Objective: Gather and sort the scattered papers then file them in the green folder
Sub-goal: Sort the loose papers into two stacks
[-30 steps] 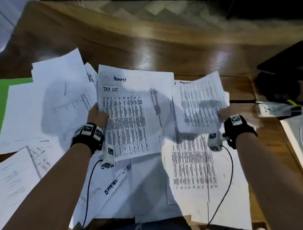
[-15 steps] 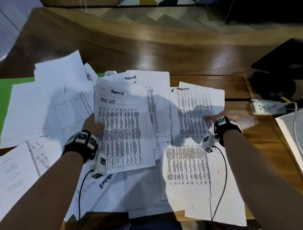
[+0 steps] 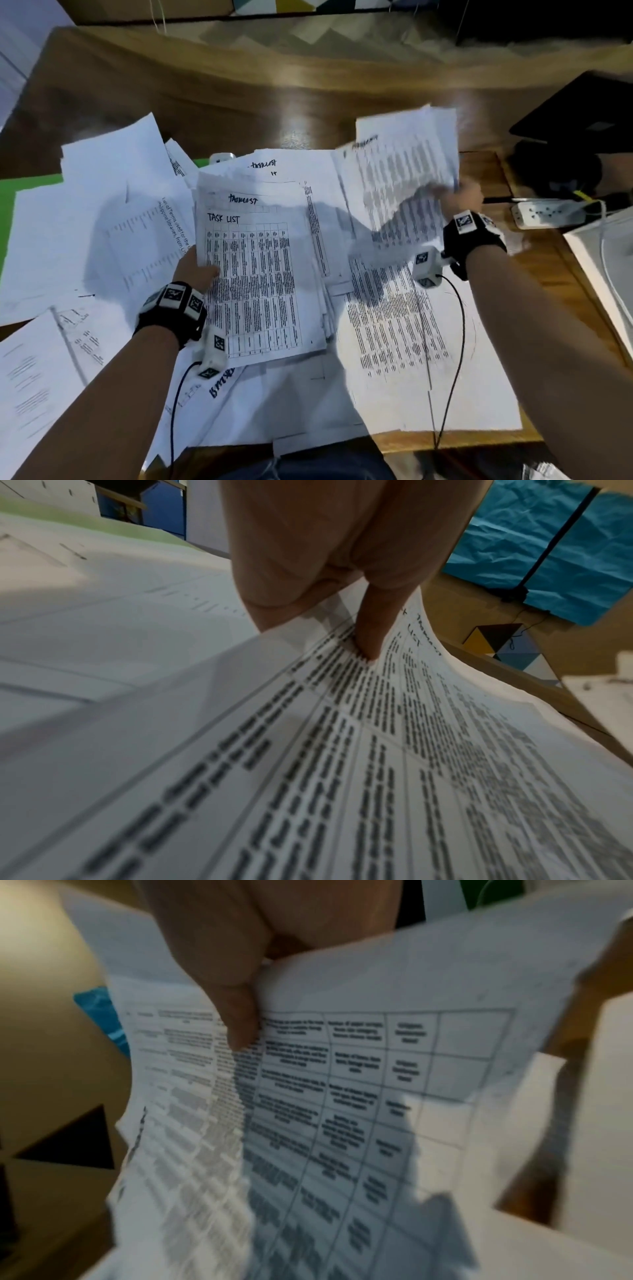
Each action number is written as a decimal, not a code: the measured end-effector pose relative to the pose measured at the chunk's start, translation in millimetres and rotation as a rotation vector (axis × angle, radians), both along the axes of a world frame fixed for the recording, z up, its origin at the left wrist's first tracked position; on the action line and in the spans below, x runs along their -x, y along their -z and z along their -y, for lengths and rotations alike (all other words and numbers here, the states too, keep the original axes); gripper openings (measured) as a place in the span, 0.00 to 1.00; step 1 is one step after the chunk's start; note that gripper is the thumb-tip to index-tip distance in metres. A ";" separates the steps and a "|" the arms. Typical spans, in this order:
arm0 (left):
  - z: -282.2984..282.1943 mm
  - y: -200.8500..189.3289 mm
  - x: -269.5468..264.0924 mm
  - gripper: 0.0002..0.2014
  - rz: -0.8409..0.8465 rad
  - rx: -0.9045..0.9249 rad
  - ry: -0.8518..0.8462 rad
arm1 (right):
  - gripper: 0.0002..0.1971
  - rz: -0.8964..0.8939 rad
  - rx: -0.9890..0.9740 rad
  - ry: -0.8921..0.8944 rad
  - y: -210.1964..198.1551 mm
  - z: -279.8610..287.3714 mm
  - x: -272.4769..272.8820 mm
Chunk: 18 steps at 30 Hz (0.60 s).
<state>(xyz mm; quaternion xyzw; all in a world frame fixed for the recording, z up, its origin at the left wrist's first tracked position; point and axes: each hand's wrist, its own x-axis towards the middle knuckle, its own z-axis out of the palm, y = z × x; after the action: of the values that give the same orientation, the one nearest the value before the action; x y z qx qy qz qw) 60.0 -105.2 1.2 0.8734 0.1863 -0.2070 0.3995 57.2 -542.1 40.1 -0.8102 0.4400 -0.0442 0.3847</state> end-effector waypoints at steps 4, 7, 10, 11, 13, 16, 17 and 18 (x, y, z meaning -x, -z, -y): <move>-0.9 1.5 7.2 0.22 0.007 0.044 -0.035 | 0.19 0.310 0.019 -0.017 -28.0 -3.5 -9.1; 0.0 -0.5 11.9 0.23 0.018 0.068 -0.054 | 0.14 0.454 0.093 -0.030 -47.8 -13.2 -12.1; 0.4 -4.1 15.3 0.23 0.022 0.091 -0.066 | 0.10 0.509 0.142 -0.058 -64.6 -17.7 -11.7; -1.3 -4.6 15.4 0.23 0.023 0.091 -0.067 | 0.08 0.512 0.123 -0.052 -71.1 -19.1 -11.0; -2.5 -5.2 15.9 0.23 0.027 0.083 -0.063 | 0.07 0.487 0.061 -0.029 -82.3 -20.3 -7.0; -3.6 -7.7 18.7 0.20 0.052 0.045 -0.051 | 0.13 0.160 -0.053 -0.069 -82.8 -22.0 17.7; -4.9 -8.1 19.2 0.20 0.067 0.027 -0.051 | 0.15 -0.003 -0.071 -0.121 -73.6 -22.0 29.3; -6.9 -8.4 20.7 0.19 0.084 0.010 -0.050 | 0.16 -0.173 -0.069 -0.184 -60.7 -23.5 43.2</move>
<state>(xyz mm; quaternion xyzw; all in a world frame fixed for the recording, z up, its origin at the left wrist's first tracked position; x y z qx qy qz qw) 39.3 -98.3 9.6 0.8743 0.1900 -0.1611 0.4166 14.0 -518.6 100.8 -0.8343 0.3968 0.0766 0.3751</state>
